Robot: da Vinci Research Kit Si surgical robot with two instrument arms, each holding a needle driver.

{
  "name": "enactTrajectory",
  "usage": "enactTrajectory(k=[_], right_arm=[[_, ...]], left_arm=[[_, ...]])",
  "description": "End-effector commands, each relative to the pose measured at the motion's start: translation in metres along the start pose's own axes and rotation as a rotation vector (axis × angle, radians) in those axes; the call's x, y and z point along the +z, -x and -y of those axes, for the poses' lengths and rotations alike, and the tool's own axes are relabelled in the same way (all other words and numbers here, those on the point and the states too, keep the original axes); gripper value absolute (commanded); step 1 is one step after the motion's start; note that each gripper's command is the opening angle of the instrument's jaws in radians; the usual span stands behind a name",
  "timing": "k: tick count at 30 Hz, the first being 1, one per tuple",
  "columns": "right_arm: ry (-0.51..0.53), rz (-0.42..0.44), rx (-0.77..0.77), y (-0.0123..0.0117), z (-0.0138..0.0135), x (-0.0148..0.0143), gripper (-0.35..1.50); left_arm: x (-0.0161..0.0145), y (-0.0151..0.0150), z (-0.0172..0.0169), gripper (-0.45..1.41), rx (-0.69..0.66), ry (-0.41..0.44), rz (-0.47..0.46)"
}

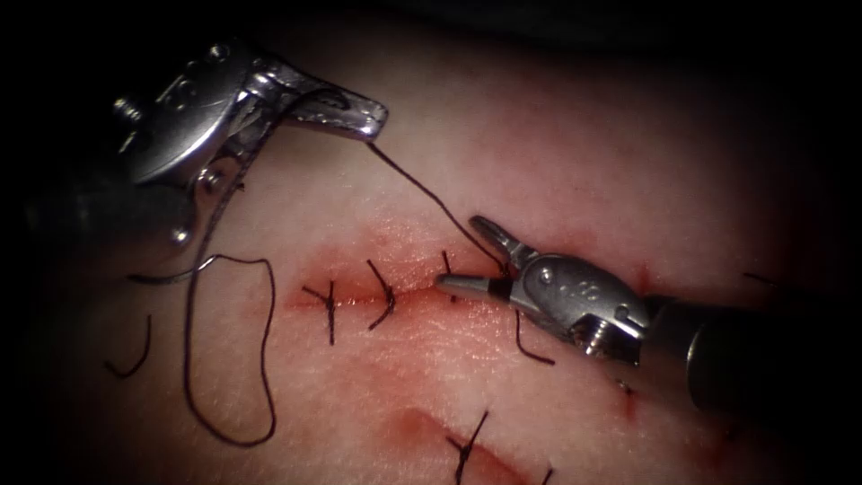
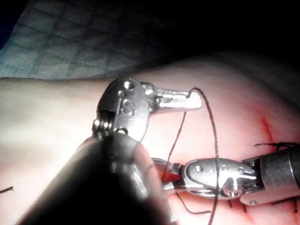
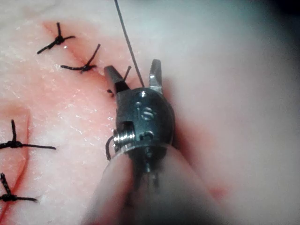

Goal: Wound Closure
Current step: Cut the long suture with the right hand.

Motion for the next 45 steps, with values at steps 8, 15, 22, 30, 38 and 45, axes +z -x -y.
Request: enactTrajectory(k=[8,15,22,30,38,45], right_arm=[[0.005,0.000,-0.027,0.0001,0.0001,0.0020,1.24],[0.007,-0.002,-0.047,0.0004,0.0001,0.0027,1.18],[0.006,-0.003,-0.052,0.0010,0.0000,0.0030,0.52],[0.005,0.057,-0.045,0.0010,-0.0001,0.0028,-0.35],[-0.080,-0.004,-0.024,0.0011,-0.0003,0.0019,1.40],[-0.124,-0.027,-0.136,0.0018,-0.0019,-0.0031,1.48]], left_arm=[[0.0006,0.0000,0.0005,-0.45,0.005,0.000,-0.002],[0.0010,-0.0005,-0.0001,-0.45,0.005,0.006,-0.006],[0.0012,-0.0008,-0.0005,-0.45,0.011,0.010,-0.009],[0.0012,-0.0009,-0.0008,-0.45,0.013,0.013,-0.009],[0.0007,-0.0010,-0.0027,-0.45,0.020,0.030,-0.006],[0.0007,-0.0006,-0.0063,-0.45,0.044,0.060,-0.008]])
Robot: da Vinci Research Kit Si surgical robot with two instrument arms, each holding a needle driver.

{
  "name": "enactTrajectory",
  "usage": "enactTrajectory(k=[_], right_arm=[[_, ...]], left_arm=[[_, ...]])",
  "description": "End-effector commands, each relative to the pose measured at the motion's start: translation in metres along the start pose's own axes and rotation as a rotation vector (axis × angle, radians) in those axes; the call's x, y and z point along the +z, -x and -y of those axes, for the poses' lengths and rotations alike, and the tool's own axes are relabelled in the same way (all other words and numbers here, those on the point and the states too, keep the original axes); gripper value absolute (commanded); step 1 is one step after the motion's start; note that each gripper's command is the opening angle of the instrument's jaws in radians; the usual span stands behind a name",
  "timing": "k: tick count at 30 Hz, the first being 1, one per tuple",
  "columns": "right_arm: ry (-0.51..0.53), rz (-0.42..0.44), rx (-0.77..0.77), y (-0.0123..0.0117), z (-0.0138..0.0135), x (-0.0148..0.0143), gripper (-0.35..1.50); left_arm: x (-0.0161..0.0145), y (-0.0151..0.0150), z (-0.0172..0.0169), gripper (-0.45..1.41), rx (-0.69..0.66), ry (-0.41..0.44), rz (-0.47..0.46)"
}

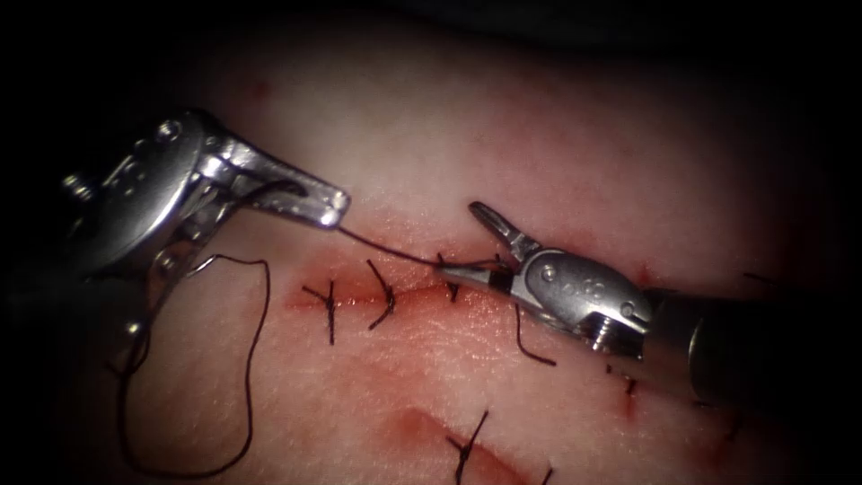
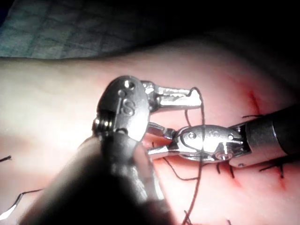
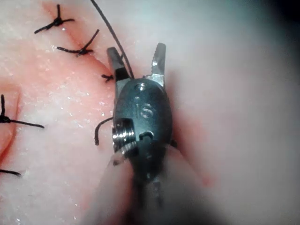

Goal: Wound Closure
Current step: Cut the long suture with the right hand, then set the suture down with the left.

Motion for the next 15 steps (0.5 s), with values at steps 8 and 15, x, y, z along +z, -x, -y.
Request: enactTrajectory(k=[8,15], right_arm=[[-0.039,0.004,-0.160,0.0029,-0.0031,-0.0091,1.48],[-0.015,0.027,-0.216,0.0037,-0.0055,-0.0137,1.48]], left_arm=[[0.0027,0.0030,-0.0052,-0.45,0.008,0.049,-0.010],[0.0042,0.0093,-0.0104,-0.45,-0.045,0.080,-0.001]])
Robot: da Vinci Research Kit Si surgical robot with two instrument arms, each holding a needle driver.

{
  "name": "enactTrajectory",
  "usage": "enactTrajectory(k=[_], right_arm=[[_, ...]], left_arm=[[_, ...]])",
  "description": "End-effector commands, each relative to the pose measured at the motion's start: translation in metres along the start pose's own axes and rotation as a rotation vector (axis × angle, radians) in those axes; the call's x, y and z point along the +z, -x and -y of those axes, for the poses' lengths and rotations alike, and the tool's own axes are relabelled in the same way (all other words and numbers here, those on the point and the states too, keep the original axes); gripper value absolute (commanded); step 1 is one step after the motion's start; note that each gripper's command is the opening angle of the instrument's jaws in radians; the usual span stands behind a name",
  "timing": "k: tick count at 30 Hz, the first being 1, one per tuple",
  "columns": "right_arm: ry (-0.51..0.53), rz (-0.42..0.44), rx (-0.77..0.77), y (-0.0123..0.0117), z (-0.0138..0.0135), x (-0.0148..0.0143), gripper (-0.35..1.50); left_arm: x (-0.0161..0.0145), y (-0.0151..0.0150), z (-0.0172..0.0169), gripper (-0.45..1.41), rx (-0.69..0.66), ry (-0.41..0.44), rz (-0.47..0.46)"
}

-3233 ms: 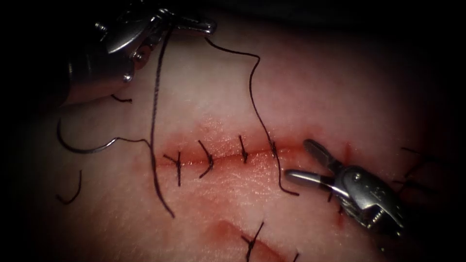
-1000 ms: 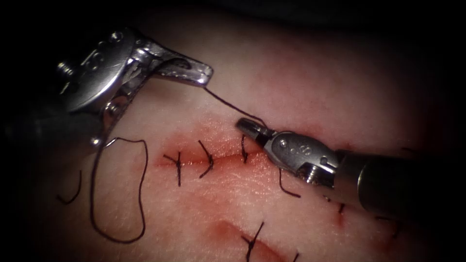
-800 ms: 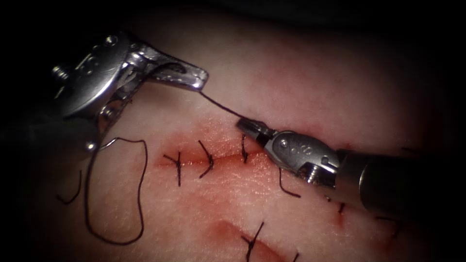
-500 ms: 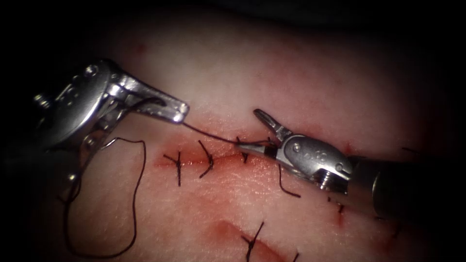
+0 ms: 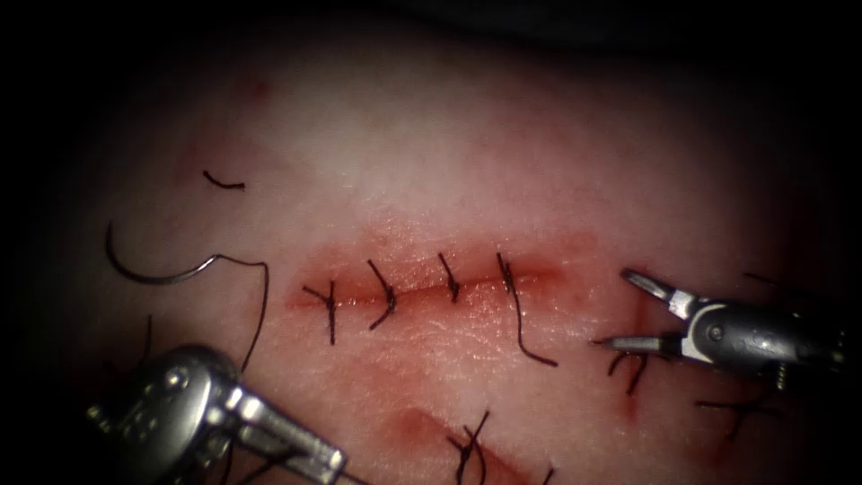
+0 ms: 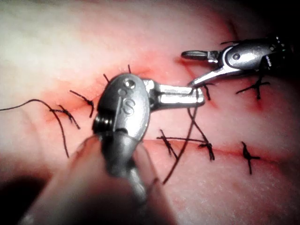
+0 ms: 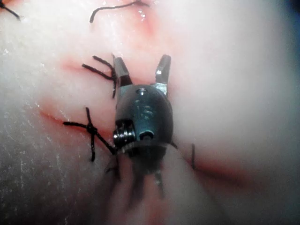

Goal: Wound Closure
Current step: Set the suture down with the left.

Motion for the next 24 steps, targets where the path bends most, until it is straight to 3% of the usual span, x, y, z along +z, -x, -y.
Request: enactTrajectory(k=[1,3,4,5,6,7,9,12,13,16,19,24], right_arm=[[0.016,0.007,-0.001,0.0007,-0.0004,0.0000,1.48],[0.033,0.007,0.002,0.0008,-0.0007,-0.0004,1.48],[0.041,0.009,0.003,0.0009,-0.0008,-0.0004,1.48],[0.042,0.010,0.002,0.0009,-0.0007,-0.0004,1.48],[0.042,0.010,0.002,0.0009,-0.0007,-0.0004,1.48],[0.044,0.010,0.002,0.0009,-0.0007,-0.0002,1.48],[0.048,0.011,0.002,0.0009,-0.0006,0.0001,1.48],[0.053,0.012,0.001,0.0010,-0.0002,0.0005,1.48],[0.057,0.013,-0.001,0.0010,0.0000,0.0007,1.48],[0.058,0.010,-0.004,0.0012,0.0004,0.0009,1.48],[0.061,0.009,-0.008,0.0016,0.0007,0.0010,1.48],[0.063,0.009,-0.009,0.0016,0.0008,0.0011,1.48]], left_arm=[[0.0003,0.0019,0.0000,-0.45,-0.011,0.007,0.005],[0.0003,0.0043,-0.0009,-0.45,-0.032,0.015,0.013],[0.0001,0.0062,-0.0015,-0.20,-0.079,0.017,0.028],[-0.0001,0.0075,-0.0018,0.36,-0.117,-0.004,0.052],[-0.0001,0.0075,-0.0018,0.36,-0.117,-0.004,0.052],[-0.0004,0.0095,-0.0023,0.86,-0.203,-0.064,0.115],[-0.0009,0.0115,-0.0025,1.26,-0.275,-0.116,0.212],[-0.0022,0.0128,-0.0016,1.35,-0.321,-0.169,0.346],[-0.0032,0.0129,-0.0006,1.36,-0.333,-0.233,0.399],[-0.0051,0.0118,0.0017,1.36,-0.366,-0.328,0.423],[-0.0072,0.0098,0.0062,1.08,-0.283,-0.475,0.479],[-0.0061,0.0100,0.0091,0.88,-0.222,-0.515,0.513]])
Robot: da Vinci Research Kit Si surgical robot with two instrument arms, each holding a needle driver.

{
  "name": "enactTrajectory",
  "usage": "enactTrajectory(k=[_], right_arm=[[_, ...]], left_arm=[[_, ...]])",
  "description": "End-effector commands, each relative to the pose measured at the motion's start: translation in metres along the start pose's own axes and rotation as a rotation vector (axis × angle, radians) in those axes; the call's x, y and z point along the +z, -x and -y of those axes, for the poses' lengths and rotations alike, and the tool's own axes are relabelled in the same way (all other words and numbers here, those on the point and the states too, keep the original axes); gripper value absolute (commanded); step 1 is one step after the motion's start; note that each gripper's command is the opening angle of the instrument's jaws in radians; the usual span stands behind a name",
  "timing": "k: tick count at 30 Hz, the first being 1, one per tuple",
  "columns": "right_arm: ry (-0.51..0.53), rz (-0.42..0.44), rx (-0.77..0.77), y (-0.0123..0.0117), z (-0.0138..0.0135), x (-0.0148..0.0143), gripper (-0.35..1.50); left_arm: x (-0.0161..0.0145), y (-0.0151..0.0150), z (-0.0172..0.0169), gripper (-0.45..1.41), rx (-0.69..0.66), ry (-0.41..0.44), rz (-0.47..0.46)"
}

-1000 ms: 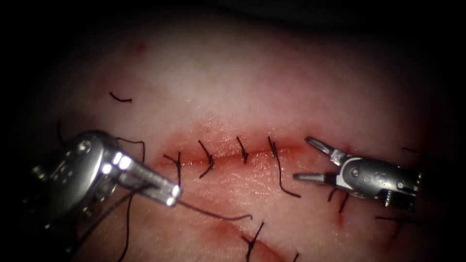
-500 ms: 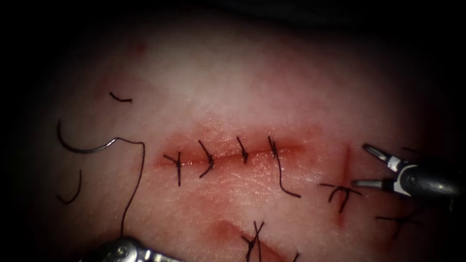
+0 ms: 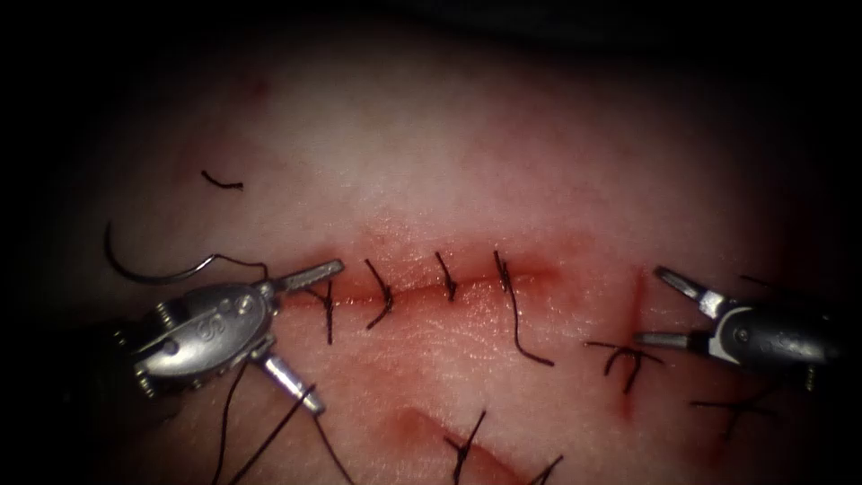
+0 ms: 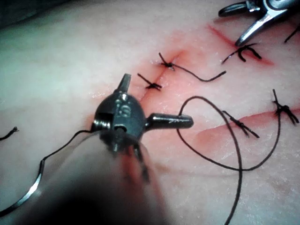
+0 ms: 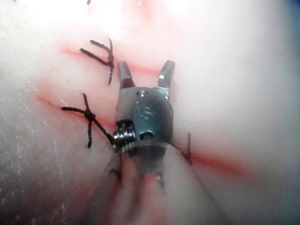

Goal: Wound Closure
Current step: Set the suture down with the left.

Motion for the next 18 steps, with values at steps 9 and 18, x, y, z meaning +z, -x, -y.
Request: enactTrajectory(k=[9,18], right_arm=[[0.001,0.000,-0.004,-0.0003,0.0008,0.0010,1.48],[0.004,0.000,-0.011,-0.0002,0.0011,0.0013,1.48]], left_arm=[[0.0060,-0.0007,0.0001,0.63,0.123,-0.060,0.020],[0.0081,0.0000,0.0003,0.71,0.121,0.120,0.122]])
